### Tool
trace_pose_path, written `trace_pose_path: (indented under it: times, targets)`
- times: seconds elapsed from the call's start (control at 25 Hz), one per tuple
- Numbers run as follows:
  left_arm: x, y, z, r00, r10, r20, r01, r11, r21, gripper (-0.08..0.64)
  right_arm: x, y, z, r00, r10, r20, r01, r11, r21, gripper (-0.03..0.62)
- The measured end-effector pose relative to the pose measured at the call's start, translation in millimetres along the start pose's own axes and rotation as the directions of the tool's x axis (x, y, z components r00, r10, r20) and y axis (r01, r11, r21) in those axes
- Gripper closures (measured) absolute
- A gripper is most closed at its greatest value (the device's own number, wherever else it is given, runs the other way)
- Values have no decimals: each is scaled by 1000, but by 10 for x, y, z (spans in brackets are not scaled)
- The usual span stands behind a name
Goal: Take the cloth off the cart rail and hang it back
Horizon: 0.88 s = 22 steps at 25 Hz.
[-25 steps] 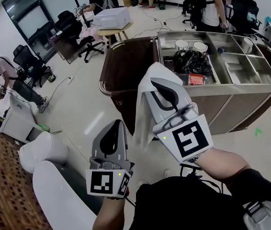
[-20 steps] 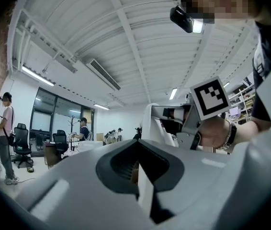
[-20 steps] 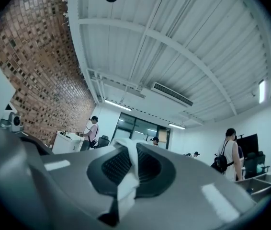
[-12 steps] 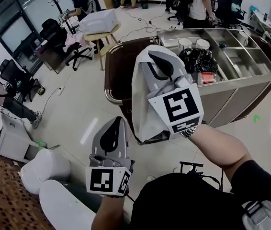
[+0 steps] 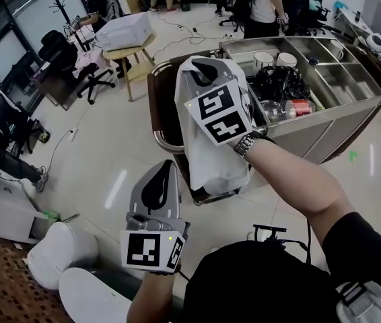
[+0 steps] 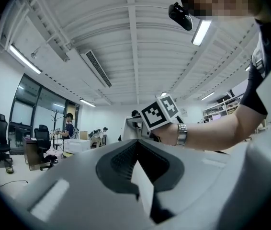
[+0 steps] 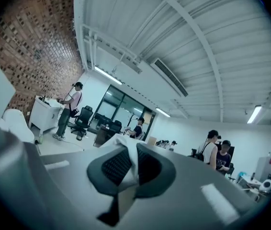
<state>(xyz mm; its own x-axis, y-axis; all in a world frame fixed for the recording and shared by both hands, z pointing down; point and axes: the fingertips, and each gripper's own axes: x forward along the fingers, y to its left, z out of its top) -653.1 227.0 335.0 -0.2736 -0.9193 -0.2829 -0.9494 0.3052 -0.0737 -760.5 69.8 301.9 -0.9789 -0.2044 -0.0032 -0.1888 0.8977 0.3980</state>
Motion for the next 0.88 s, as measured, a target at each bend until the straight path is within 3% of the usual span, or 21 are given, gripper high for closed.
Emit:
trace_pose_path:
  times: [0.16,0.28,0.32,0.36,0.4,0.44,0.88]
  targets:
    - [27,143,-148,1000,-7,-14,7,1000,-24,558,413,186,-558,986,87,-144,-80,995,56,592]
    - [43,242,-241,1000,-6,-25,5,999,-38,558,638,357,-1017,944,190,-271,-160,978,131,589]
    - [43,267,-261,1000,-6,-27,5,999,-42,558,681,418,-1150,926,228,-302,-187,970,157,552]
    - [44,286,-282,1000,-6,-29,5,999,-45,558,706,465,-1256,910,259,-323,-209,961,182,444]
    - [50,305,-306,999,-7,-31,5,999,-48,558,720,492,-1331,900,281,-334,-223,954,201,387]
    - [58,328,-334,999,-7,-33,5,999,-51,558,730,500,-1373,896,291,-336,-229,950,211,366]
    - [80,361,-347,999,-45,-19,44,996,-75,558,431,379,-903,950,228,-212,-181,959,219,370]
